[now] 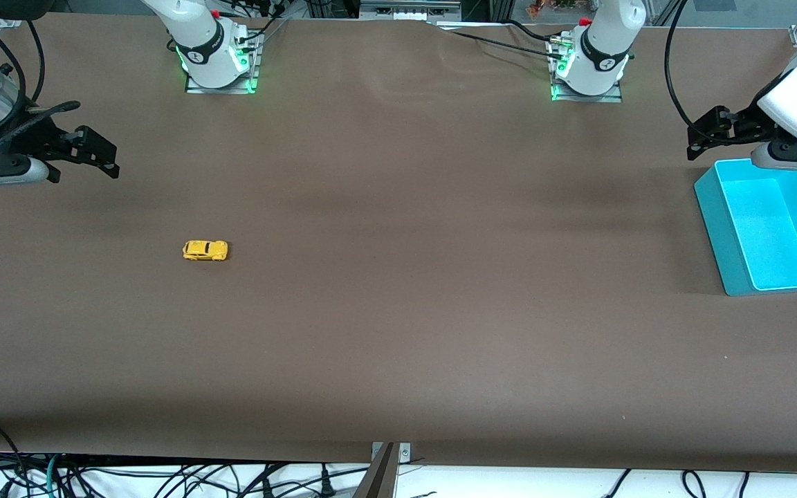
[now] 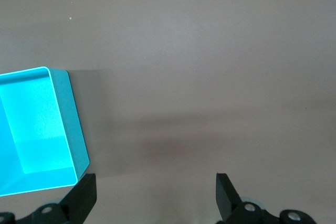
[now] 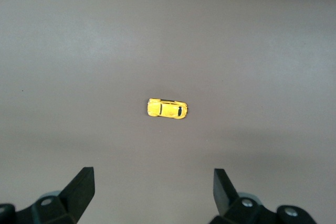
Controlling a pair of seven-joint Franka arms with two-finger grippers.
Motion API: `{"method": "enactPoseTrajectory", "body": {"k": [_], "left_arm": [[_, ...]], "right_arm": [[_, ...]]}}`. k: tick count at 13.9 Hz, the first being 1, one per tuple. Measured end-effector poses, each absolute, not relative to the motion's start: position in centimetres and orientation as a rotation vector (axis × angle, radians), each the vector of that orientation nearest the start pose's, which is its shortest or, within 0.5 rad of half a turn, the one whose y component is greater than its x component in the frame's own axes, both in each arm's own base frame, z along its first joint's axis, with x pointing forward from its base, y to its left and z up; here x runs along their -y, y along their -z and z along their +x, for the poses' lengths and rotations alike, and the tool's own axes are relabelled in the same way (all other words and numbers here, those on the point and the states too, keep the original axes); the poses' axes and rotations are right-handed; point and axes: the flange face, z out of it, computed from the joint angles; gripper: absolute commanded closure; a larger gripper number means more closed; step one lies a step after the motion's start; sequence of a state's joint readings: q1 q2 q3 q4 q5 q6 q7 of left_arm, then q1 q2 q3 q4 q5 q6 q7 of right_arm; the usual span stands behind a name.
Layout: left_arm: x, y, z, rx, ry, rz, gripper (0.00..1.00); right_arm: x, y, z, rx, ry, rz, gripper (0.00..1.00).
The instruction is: Wind and store yellow beetle car
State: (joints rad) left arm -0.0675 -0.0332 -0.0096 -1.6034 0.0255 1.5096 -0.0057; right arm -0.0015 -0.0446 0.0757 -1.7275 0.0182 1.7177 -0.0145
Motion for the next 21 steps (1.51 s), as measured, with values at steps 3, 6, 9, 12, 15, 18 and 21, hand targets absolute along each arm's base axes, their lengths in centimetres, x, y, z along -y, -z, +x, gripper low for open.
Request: {"method": "enactPoseTrajectory", "body": {"k": [3,6,9,12,15,18,21], "left_arm": [[3.8,-62.2,53.6,-0.109,-0.096,-3.11,0.0],[3.8,-61.9,53.4,-0.107,-0.13,-3.108,0.0],[3.8,-61.3,53.7,-0.108,-0.151,-3.106,0.0],[4.0,-60.8,54.0,-0.114,-0.163,-3.105,0.0],[4.6,-61.2,54.2,-0.13,-0.146,-3.105,0.0],[4.8,-61.1,54.3,-0.134,-0.149,-3.105,0.0],[4.8,-60.4,54.8,-0.134,-0.166,-3.104,0.0]], "right_arm": [[-4.3,-58.8,54.9,0.167,0.051,-3.121,0.0],[-4.3,-59.0,54.9,0.17,0.055,-3.121,0.0],[-4.5,-59.3,54.9,0.185,0.061,-3.121,0.0],[-4.9,-59.3,54.8,0.197,0.057,-3.12,0.0],[-4.9,-58.9,54.5,0.198,0.006,-3.121,0.0],[-4.9,-58.9,54.5,0.198,-0.006,-3.121,0.0],[-4.9,-58.8,54.4,0.199,-0.014,-3.121,0.0]]}}
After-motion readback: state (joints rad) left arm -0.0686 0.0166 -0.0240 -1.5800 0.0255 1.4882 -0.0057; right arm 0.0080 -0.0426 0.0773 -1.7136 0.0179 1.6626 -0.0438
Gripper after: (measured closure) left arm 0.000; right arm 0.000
